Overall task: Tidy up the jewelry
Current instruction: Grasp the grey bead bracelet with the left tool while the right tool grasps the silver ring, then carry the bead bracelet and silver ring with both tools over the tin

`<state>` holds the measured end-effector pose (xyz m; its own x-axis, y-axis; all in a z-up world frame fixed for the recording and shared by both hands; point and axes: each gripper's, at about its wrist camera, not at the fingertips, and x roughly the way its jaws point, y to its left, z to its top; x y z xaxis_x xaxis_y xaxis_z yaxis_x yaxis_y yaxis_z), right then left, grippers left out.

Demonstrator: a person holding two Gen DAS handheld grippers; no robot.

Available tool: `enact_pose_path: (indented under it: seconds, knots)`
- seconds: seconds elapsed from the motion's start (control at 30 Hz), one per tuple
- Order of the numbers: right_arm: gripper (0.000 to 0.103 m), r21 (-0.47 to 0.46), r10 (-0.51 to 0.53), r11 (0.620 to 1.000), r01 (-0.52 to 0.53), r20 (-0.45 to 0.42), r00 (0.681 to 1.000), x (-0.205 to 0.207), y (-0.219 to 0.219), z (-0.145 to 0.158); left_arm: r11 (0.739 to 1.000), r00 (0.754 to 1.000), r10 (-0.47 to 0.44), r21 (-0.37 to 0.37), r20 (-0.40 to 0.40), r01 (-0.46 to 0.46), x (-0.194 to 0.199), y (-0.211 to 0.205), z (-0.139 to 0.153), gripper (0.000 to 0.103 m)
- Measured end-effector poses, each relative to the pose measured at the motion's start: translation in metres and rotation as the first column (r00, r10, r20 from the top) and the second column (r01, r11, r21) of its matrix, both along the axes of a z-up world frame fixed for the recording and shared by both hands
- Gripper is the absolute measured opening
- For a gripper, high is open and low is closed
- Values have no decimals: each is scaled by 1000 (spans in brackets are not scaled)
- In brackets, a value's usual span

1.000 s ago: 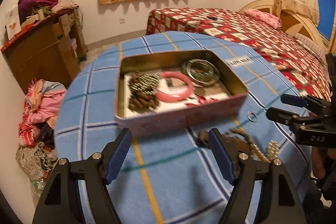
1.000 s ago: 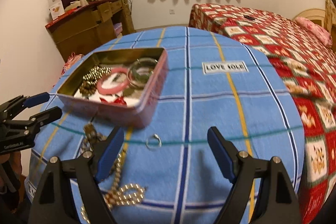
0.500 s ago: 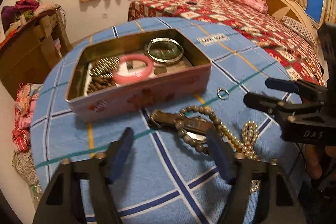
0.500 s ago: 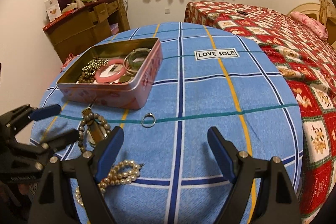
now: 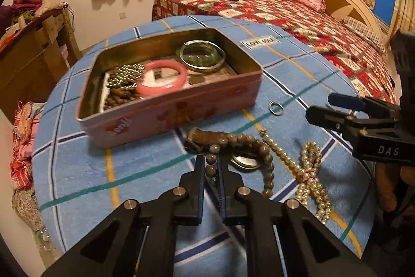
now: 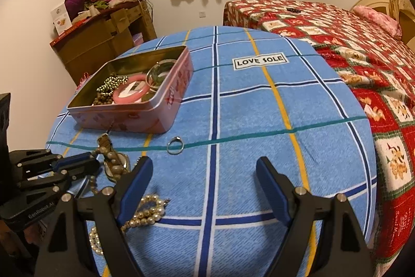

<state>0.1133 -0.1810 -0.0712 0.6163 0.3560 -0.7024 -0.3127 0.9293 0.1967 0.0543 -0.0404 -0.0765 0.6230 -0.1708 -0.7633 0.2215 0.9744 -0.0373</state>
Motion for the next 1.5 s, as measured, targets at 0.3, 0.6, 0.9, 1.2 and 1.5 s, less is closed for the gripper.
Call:
enact_pose_path:
  seconds: [0.3,0.6,0.9,1.2,1.5]
  knots:
    - [84,-78,51,996,-50,9,999,9,22,3,999,999,45,10,26,-45,4,18,6,8]
    - [61,-148,101,983,-106,-45,994,28,45,-5,997,997,73,-4,24,-73,11,32,2,8]
    - [22,-173,125,976,-135,-69,990,29,52,-10,997,997,72,-22,21,-71,9,36,0,8]
    - [22,-129,131,982,-138,-65,989,19,45,-7,997,997,69,-30,37,-68,4,36,7,8]
    - [22,-116,133,984,-134,-16,991,7,41,9,998,995,63,-34,83,-60,-1,33,27,8]
